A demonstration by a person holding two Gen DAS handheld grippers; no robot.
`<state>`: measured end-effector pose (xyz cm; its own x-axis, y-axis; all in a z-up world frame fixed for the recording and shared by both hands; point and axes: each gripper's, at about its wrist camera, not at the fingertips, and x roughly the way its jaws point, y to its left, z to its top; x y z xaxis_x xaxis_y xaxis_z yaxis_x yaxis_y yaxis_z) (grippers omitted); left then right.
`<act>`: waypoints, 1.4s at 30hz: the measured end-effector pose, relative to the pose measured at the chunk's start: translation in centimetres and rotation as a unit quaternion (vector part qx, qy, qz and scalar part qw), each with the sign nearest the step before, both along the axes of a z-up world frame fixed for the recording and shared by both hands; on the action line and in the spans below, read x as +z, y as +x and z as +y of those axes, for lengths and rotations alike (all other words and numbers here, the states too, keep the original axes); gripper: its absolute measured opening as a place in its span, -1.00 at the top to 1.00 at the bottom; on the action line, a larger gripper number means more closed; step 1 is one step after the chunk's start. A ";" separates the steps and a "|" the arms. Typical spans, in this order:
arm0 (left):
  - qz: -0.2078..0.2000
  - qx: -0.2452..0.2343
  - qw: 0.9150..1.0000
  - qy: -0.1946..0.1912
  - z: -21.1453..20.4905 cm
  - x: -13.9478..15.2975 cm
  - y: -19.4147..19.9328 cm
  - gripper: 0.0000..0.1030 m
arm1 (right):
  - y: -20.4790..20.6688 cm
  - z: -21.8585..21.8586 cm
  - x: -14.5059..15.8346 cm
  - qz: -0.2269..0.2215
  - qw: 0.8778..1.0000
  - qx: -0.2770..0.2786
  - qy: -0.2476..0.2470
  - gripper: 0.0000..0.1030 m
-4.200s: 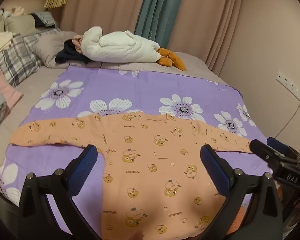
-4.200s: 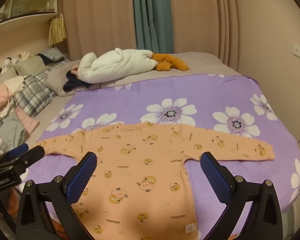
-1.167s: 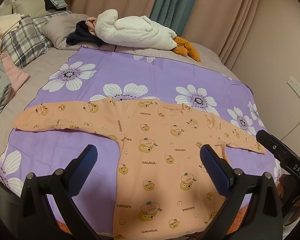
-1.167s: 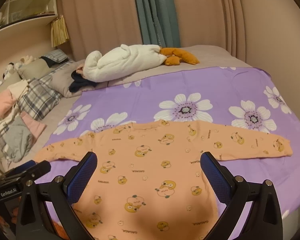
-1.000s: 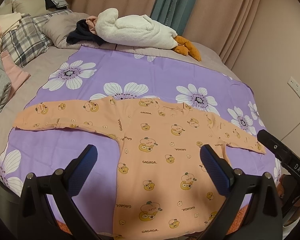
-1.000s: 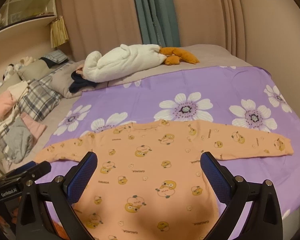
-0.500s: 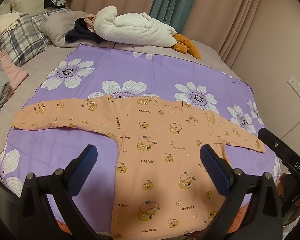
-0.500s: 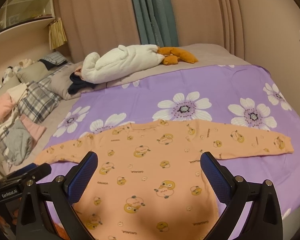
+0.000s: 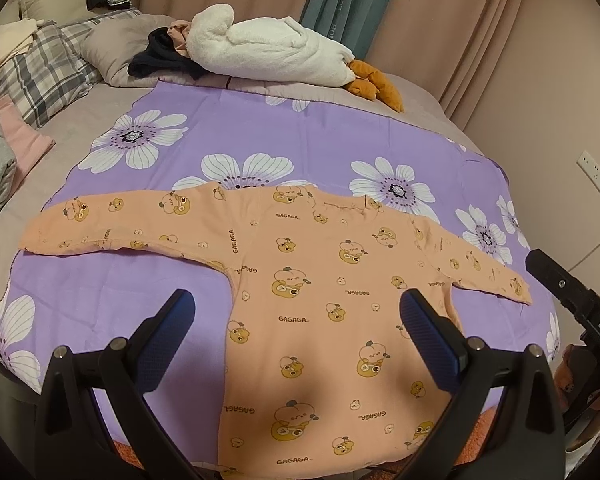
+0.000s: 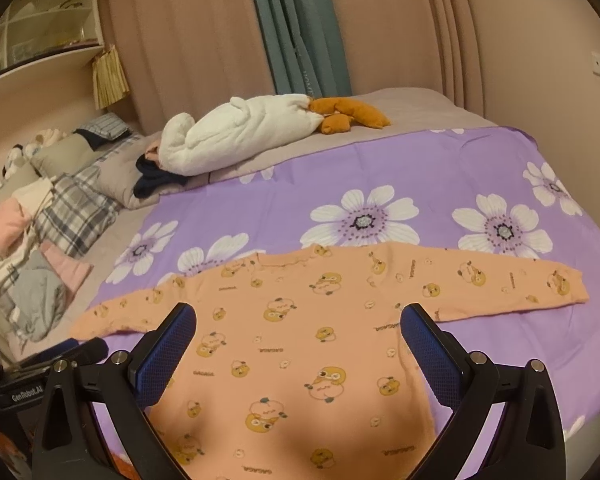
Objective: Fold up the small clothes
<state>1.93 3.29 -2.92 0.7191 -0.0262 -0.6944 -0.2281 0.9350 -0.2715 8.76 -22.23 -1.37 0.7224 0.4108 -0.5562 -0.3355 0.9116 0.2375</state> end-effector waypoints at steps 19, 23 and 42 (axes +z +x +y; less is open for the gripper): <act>0.032 -0.004 0.999 -0.006 -0.3 -1.6 1.8 -0.98 | 1.9 -2.0 0.0 0.007 0.999 -0.020 0.032 -0.82; 0.051 -0.008 0.999 -0.011 -0.4 -2.9 2.8 -0.95 | 3.6 -3.3 -0.4 0.020 0.998 -0.038 0.045 -0.74; 0.179 -0.037 0.983 -0.021 -2.3 -12.5 6.8 -0.45 | 12.3 -17.6 -8.4 0.156 0.952 -0.244 0.101 -0.24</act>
<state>8.75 1.01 -15.43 0.4247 -0.1039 -0.8993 -0.2477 0.9421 -0.2258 21.06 -39.79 -9.80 0.6676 0.1896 -0.7200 0.2320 0.8659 0.4431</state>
